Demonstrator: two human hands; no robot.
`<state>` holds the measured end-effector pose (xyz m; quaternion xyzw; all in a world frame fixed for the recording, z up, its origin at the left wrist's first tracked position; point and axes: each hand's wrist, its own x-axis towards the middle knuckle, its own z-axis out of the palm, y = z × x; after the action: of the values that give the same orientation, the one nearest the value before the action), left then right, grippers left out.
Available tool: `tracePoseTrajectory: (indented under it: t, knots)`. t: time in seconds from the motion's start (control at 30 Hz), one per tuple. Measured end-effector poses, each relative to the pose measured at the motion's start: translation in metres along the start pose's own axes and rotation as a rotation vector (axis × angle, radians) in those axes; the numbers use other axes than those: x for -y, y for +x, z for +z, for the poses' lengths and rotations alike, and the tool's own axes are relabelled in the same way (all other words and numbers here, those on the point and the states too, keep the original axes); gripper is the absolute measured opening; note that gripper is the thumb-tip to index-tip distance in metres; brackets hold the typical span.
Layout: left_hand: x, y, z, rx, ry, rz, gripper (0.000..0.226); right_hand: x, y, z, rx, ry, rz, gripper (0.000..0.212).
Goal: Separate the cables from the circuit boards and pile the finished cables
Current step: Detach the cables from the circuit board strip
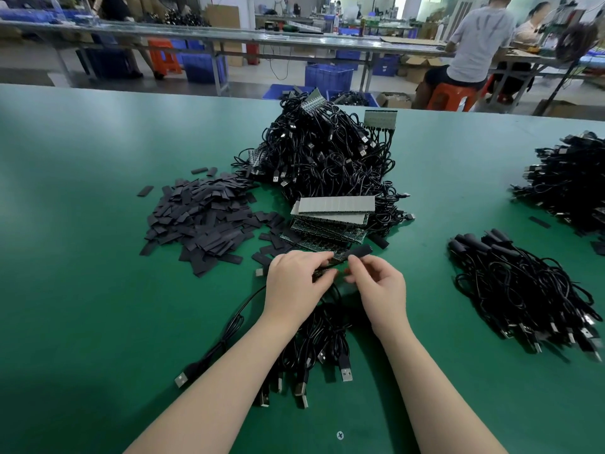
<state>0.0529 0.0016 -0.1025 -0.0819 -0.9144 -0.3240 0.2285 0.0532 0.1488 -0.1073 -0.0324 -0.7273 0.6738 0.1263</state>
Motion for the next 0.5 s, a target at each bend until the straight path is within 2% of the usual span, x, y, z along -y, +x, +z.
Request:
tracePoseTrajectory:
  t: [0.07, 0.17, 0.3, 0.4, 0.5]
  knots:
    - [0.0006, 0.0004, 0.0009, 0.013, 0.016, -0.003, 0.027, -0.0002, 0.0012, -0.0024, -0.065, 0.088, 0.043, 0.016]
    - [0.0001, 0.0008, 0.0009, 0.068, 0.007, 0.002, 0.021, -0.0001, 0.0017, -0.0036, -0.066, 0.125, 0.063, 0.014]
    - [-0.0006, 0.0000, -0.0002, 0.037, -0.020, 0.005, 0.014, -0.0002, -0.0010, 0.0005, 0.029, 0.002, 0.023, 0.011]
    - [-0.0006, 0.0000, -0.0011, 0.056, -0.030, 0.048, 0.013, -0.0003, -0.0039, 0.0032, 0.095, -0.140, -0.056, 0.020]
    - [-0.0019, 0.0005, -0.0029, 0.026, -0.097, 0.081, 0.023, 0.0030, -0.0038, 0.0018, 0.043, -0.072, -0.062, 0.019]
